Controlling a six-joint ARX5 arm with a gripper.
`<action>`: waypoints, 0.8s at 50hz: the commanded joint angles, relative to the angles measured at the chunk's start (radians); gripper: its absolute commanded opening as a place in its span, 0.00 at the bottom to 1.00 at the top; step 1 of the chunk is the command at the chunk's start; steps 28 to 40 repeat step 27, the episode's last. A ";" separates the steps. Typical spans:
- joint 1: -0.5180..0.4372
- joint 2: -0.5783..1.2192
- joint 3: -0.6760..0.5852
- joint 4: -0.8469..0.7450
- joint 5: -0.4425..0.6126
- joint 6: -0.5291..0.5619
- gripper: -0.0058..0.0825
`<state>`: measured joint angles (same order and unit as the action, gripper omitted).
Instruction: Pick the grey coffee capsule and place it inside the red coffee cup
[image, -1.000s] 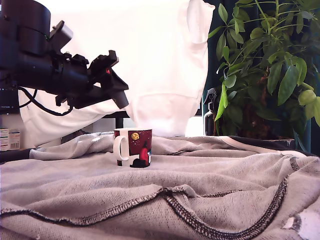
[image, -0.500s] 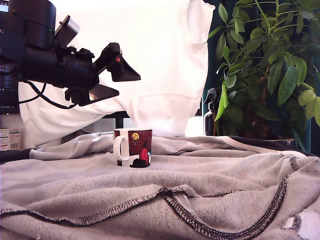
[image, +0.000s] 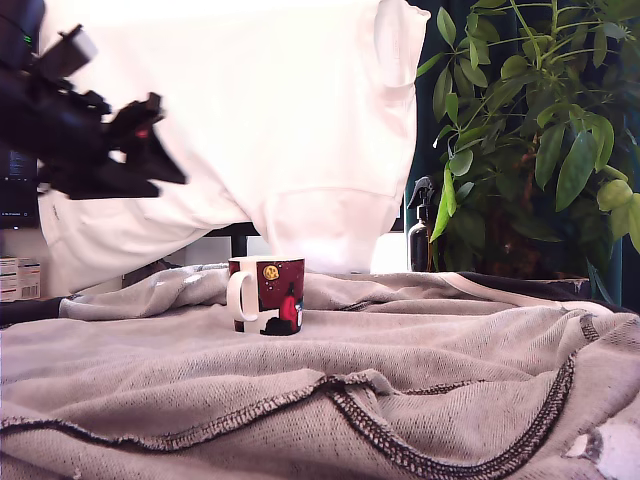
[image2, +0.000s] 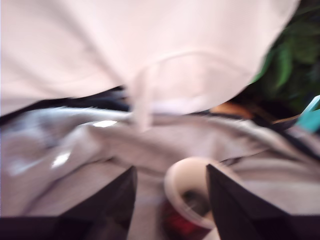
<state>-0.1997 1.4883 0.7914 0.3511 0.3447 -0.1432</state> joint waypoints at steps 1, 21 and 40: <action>0.014 -0.037 0.008 -0.089 -0.037 0.032 0.04; 0.045 -0.238 0.008 -0.356 -0.272 0.118 0.04; 0.045 -0.248 0.008 -0.367 -0.275 0.119 0.04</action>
